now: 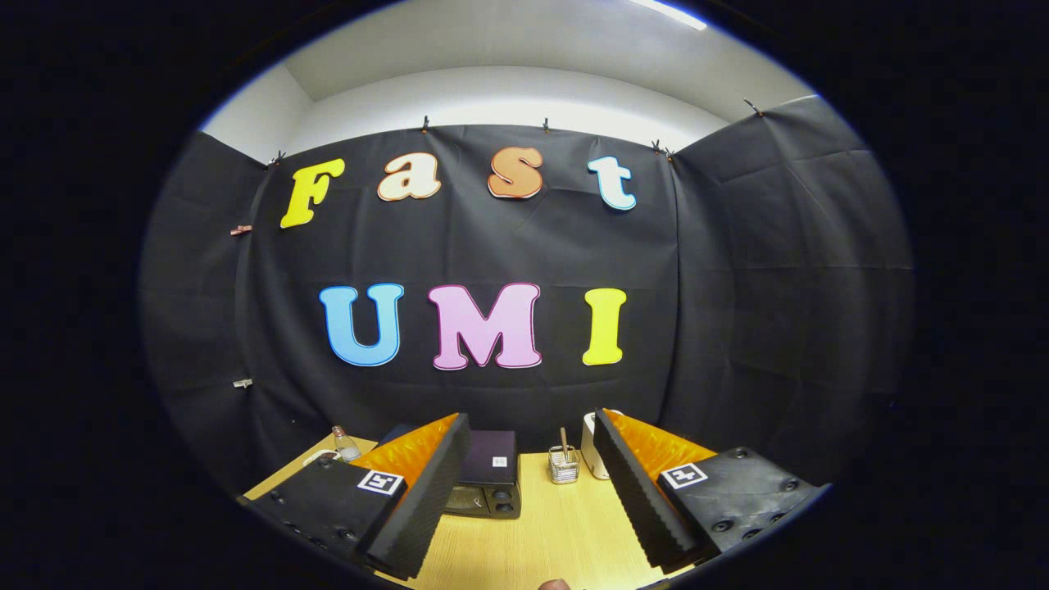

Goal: Open the toaster oven, put the food inside, and close the toaster oven door.

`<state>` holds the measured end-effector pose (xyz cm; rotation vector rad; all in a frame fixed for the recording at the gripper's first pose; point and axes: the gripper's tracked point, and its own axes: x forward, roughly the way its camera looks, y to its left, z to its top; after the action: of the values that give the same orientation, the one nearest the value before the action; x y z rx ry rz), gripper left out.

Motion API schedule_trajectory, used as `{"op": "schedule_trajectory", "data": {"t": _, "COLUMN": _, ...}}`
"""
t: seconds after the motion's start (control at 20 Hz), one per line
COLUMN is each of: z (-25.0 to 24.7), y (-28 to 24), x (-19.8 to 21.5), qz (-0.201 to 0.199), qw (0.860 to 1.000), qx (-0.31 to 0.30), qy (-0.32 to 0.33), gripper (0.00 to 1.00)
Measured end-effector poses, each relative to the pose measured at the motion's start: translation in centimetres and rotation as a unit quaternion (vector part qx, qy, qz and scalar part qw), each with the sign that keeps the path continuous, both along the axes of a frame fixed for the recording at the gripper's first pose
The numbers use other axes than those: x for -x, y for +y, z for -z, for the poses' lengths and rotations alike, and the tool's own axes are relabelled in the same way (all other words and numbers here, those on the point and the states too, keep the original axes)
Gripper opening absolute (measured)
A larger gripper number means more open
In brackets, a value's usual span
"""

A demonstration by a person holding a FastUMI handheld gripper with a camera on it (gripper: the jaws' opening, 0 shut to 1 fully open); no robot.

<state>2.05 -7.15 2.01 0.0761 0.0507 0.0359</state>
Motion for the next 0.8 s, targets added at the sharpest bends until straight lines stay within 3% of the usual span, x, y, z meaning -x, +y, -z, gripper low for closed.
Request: {"op": "schedule_trajectory", "data": {"t": 0.8, "z": -0.47, "y": -0.52, "x": -0.70, "qz": -0.002, "qw": 1.000, "qx": 0.003, "qy": -0.012, "gripper": 0.98}}
